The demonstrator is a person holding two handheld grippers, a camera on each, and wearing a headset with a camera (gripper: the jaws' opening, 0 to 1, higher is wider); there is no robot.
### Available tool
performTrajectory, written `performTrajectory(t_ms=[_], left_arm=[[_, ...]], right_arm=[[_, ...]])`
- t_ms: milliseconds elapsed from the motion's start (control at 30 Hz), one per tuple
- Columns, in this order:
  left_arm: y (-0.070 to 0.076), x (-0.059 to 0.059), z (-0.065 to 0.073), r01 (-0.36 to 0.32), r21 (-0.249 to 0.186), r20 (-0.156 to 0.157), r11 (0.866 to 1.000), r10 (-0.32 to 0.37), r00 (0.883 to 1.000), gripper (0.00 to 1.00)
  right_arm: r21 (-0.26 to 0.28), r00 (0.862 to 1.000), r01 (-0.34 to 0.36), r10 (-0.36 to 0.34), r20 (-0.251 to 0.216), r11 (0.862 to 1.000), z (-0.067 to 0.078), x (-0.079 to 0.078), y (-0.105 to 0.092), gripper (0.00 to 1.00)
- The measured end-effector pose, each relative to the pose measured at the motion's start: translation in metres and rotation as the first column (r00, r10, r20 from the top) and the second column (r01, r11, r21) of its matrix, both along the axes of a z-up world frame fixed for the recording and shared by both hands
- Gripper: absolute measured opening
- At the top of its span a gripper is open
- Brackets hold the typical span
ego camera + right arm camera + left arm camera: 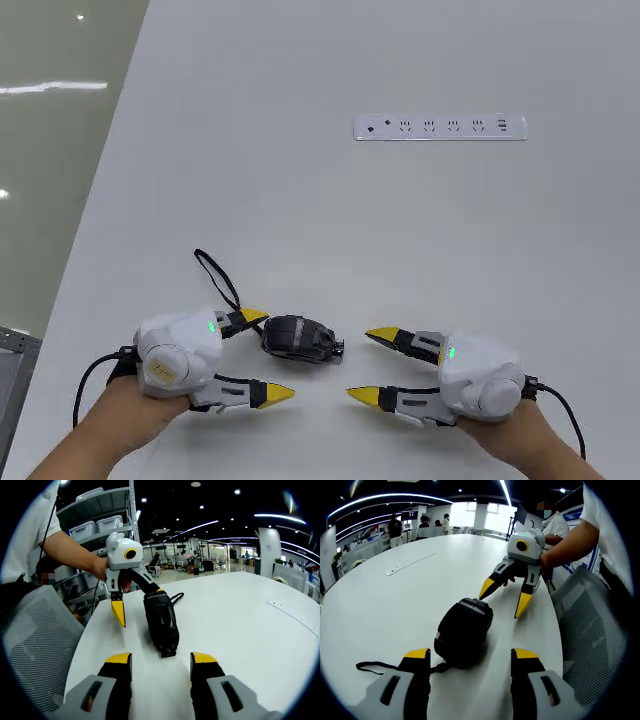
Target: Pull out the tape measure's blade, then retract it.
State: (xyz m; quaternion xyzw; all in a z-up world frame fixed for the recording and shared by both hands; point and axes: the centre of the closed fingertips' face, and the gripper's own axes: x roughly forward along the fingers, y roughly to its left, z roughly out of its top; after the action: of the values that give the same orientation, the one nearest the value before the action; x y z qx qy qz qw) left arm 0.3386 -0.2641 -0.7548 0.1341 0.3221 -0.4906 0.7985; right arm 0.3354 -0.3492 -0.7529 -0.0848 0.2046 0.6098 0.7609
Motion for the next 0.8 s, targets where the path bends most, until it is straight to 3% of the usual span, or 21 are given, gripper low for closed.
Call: performTrajectory(t_ms=[200,800], left_arm=[[-0.002,0.004,0.002,-0.007,-0.016,0.005,1.0,0.007,1.0,0.61],[-0.004,0.013,-0.002,0.037,-0.001,0.012,0.999,-0.037,0.999,0.5]], right_arm=[[-0.002,1.0,-0.007,0.007,-0.004,1.0,-0.004,0.002,0.002,0.46],[0.001,0.999,-0.037,0.037,-0.008,0.999,-0.011,0.003,0.01,0.43]])
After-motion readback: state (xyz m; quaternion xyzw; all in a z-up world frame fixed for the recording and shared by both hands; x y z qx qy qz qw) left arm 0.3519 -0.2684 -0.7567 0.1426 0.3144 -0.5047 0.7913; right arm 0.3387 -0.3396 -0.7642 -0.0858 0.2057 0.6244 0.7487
